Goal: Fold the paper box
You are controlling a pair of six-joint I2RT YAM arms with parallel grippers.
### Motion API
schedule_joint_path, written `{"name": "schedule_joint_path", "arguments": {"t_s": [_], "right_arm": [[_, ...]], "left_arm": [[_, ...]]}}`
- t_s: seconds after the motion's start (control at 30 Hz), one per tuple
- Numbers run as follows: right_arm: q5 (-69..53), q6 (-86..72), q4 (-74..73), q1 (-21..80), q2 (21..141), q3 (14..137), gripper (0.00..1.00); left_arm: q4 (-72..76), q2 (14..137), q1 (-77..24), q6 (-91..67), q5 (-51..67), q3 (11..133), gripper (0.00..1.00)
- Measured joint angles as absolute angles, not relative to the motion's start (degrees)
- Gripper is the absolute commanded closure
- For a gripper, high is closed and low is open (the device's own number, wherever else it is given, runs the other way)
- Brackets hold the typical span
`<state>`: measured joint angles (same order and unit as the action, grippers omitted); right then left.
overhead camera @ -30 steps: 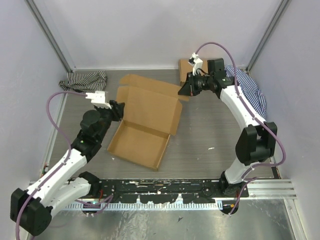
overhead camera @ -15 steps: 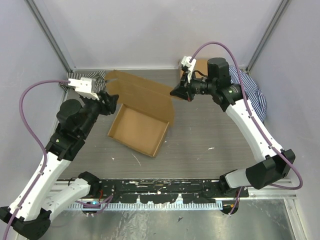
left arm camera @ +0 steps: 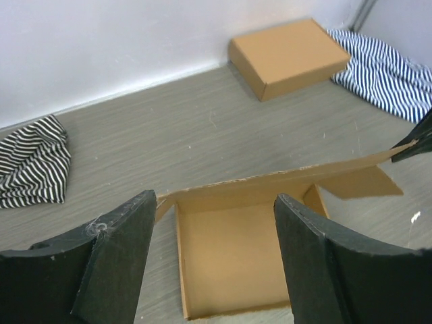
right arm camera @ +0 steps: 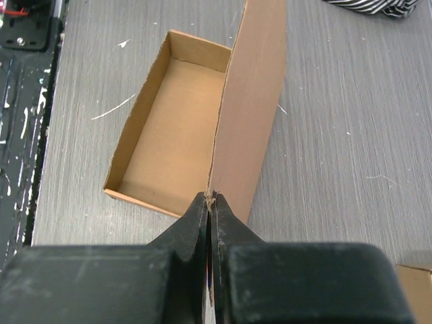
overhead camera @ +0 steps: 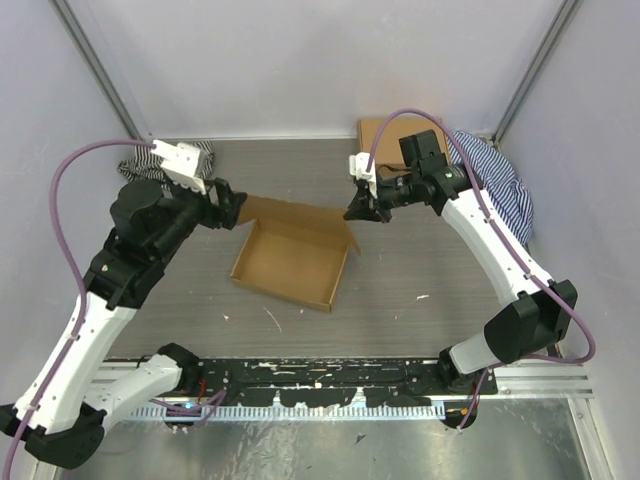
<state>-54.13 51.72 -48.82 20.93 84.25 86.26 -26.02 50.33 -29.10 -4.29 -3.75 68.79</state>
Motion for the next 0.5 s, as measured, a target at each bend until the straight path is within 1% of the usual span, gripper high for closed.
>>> {"name": "schedule_joint_path", "arguments": {"t_s": [0.13,0.33,0.5], "right_arm": [[-55.02,57.63,-51.86,21.21,84.25,85.82,0.95],[-55.61,61.06,-53.74,21.39,84.25,85.78,0.95],[-56.03,62.52,-55.18,21.41,84.25,85.78,0.95]], "left_arm": [[-27.86,53.43,-29.10,-1.65,0.82,69.23,0.23],[-30.70,55.20,-29.34,2.04,9.15,69.23,0.23],[-29.95,55.07,-30.00,5.61,11.73,68.31,0.23]]}}
